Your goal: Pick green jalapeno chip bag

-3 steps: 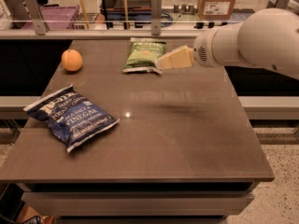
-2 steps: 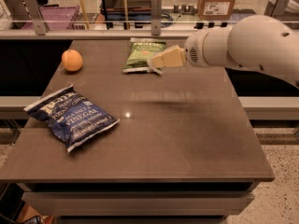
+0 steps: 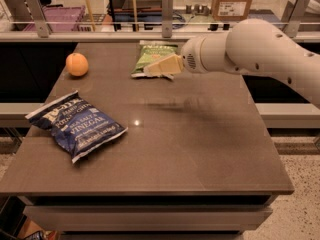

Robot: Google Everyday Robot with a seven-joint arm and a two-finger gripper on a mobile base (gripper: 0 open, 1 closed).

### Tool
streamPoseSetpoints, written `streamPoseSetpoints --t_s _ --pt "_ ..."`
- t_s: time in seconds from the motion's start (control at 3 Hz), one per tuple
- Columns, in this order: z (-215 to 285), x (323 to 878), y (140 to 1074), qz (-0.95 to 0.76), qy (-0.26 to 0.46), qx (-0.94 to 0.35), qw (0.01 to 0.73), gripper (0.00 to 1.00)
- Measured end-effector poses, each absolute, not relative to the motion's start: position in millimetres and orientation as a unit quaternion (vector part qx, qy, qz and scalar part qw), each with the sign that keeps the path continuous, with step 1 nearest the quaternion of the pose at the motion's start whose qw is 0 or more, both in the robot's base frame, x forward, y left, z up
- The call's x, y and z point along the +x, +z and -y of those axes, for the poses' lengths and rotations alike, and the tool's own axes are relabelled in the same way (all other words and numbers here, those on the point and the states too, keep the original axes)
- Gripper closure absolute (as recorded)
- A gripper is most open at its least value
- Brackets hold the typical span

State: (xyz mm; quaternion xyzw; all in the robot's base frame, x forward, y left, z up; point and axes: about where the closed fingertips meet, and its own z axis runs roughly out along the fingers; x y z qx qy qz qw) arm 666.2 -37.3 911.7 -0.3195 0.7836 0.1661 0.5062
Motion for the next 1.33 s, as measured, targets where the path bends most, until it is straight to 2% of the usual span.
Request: streamPoseSetpoints --t_s 0.67,1.33 --pt "20.7 688.0 871.6 -0.761 0.224 -0.329 0.512 0.0" --pt "21.3 718.8 857.5 -0.734 0.251 -0.336 0.534 0.0"
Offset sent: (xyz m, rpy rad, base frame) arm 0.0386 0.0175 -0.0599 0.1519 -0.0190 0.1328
